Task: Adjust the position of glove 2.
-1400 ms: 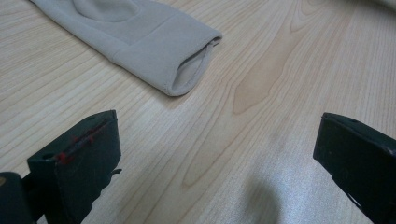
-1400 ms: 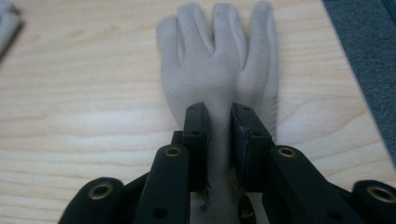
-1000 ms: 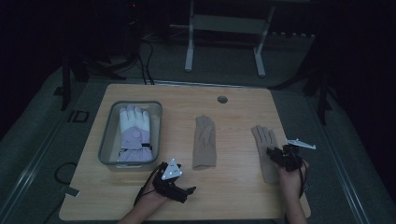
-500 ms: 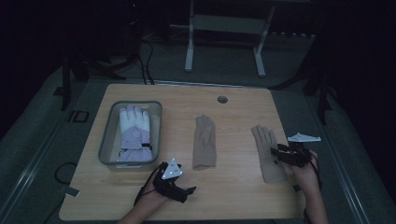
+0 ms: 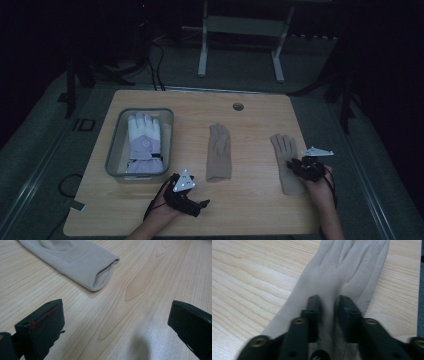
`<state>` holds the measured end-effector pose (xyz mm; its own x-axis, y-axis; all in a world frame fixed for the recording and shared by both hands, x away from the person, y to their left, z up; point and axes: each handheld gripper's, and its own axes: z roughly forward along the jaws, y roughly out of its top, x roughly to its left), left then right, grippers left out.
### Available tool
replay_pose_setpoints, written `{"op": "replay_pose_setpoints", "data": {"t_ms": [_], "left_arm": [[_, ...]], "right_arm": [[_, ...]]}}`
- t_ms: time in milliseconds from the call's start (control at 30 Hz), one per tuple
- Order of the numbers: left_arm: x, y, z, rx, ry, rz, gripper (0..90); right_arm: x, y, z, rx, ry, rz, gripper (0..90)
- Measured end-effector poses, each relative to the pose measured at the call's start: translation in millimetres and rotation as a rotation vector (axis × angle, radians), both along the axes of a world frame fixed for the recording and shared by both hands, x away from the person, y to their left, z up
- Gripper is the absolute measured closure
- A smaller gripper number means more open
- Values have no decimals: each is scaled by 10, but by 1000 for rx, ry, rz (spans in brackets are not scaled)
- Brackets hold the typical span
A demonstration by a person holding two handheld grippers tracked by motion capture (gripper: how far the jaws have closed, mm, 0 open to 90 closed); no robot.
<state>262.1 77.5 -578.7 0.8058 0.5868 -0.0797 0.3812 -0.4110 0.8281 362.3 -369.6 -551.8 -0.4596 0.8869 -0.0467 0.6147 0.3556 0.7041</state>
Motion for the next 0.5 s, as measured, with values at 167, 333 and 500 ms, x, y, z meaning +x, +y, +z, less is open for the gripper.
{"op": "replay_pose_setpoints", "data": {"t_ms": [167, 333, 500], "left_arm": [[1, 2, 0, -2, 1, 1, 11], [3, 0, 0, -1, 3, 0, 11], [-2, -3, 0, 3, -2, 0, 11]], "right_arm": [[-23, 37, 8, 33, 6, -81, 817], [-55, 82, 110, 44, -16, -146, 831], [-85, 170, 326, 71, -54, -189, 830]]}}
